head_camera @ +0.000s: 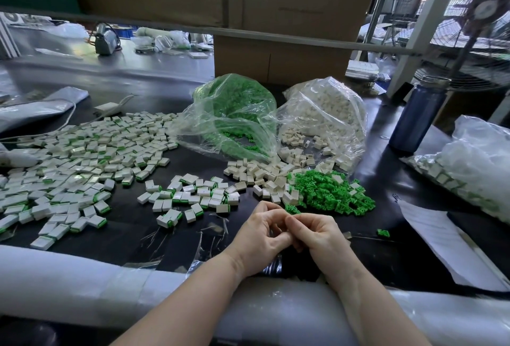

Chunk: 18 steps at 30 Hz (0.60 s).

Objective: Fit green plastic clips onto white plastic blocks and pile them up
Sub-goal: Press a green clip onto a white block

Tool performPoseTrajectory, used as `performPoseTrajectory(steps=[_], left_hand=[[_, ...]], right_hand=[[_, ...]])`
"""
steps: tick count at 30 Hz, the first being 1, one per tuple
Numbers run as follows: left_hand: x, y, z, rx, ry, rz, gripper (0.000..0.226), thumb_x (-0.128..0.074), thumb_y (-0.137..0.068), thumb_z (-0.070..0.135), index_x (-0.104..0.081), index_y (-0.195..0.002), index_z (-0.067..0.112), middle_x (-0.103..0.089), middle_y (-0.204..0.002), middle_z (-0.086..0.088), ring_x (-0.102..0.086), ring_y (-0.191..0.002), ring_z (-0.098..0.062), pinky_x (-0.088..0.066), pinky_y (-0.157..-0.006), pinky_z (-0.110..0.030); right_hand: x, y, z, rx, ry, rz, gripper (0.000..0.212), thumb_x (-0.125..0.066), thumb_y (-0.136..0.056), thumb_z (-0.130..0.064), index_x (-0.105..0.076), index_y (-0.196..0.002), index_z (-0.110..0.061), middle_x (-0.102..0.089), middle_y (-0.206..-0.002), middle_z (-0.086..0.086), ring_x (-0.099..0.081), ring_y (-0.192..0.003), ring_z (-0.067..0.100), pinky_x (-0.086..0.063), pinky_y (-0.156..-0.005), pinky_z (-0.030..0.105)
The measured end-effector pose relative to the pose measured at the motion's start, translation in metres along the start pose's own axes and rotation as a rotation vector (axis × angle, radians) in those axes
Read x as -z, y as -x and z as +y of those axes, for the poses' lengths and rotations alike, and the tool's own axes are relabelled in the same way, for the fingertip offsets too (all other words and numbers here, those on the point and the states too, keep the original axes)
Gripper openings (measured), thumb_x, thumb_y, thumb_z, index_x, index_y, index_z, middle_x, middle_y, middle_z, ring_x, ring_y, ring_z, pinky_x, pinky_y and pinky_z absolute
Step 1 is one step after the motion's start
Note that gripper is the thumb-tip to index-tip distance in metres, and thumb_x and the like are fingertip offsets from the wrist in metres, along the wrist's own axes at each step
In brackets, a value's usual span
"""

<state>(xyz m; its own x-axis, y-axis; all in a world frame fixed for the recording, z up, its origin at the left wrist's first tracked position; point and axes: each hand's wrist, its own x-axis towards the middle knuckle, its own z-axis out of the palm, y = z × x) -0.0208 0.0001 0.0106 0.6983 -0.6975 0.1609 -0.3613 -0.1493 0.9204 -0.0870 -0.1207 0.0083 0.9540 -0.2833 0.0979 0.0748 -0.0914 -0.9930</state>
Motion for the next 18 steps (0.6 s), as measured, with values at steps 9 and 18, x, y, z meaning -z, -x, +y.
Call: performPoseTrajectory(steps=[9,18], left_hand=[[-0.0021,-0.0026,-0.0066,-0.022,-0.005,-0.049,0.012,-0.061,-0.084,0.007,-0.060,-0.083,0.019,-0.044,-0.099,0.004,-0.049,-0.076,-0.008,-0.048,-0.076,-0.024],[-0.0023,-0.0018,-0.0051,-0.001,-0.005,-0.058,0.008,-0.058,-0.073,0.027,-0.059,-0.080,0.025,-0.045,-0.100,0.005,-0.052,-0.081,-0.013,-0.051,-0.082,-0.040]], right_hand=[[-0.0002,0.0013,-0.0020,-0.035,-0.022,0.032,0.021,-0.058,-0.087,-0.008,-0.071,-0.073,0.000,-0.051,-0.047,0.000,-0.041,-0.042,0.003,-0.033,-0.042,0.013],[-0.0004,0.0009,-0.0019,-0.048,-0.031,0.037,0.021,-0.059,-0.086,-0.010,-0.072,-0.072,-0.001,-0.049,-0.044,-0.001,-0.040,-0.041,0.003,-0.032,-0.040,0.013]])
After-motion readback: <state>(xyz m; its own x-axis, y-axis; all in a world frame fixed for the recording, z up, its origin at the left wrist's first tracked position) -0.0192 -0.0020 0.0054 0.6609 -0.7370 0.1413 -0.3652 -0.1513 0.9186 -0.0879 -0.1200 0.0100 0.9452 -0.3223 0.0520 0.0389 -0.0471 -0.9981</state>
